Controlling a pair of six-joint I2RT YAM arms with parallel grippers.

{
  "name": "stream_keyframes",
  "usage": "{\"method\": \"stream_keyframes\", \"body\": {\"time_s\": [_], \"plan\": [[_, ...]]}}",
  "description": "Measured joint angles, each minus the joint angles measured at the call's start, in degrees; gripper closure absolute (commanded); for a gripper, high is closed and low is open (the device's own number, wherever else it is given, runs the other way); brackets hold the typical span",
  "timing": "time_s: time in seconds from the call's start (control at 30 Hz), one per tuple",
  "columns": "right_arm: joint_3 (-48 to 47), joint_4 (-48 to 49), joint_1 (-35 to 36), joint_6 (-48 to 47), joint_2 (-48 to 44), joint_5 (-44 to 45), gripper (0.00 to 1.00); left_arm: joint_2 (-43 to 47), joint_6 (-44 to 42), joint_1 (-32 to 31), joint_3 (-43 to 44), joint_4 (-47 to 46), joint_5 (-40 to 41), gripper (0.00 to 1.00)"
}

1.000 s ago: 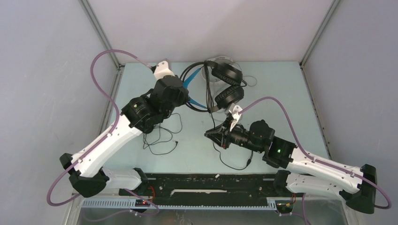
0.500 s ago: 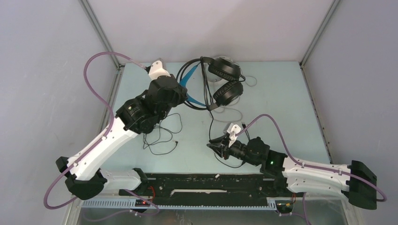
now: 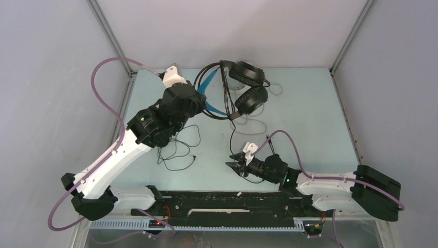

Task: Wrap the headphones
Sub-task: Wrap the headphones cable around the headphones.

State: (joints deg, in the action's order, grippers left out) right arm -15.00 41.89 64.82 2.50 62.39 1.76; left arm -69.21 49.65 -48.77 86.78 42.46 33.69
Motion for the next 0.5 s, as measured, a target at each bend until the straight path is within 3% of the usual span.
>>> {"method": "stream_keyframes", "body": {"time_s": [0.2,0.5], "plan": [[3.85,9.07,-1.51,0.79,9.57,-2.4,0.64,0.0,0.46,0.0,0.0,-1.07,-0.04,1.0],[5.33,18.6,-3.87,6.08,16.85,-3.93,0.69,0.07,0.94,0.0,0.0,-1.36,-0.04,1.0]]}}
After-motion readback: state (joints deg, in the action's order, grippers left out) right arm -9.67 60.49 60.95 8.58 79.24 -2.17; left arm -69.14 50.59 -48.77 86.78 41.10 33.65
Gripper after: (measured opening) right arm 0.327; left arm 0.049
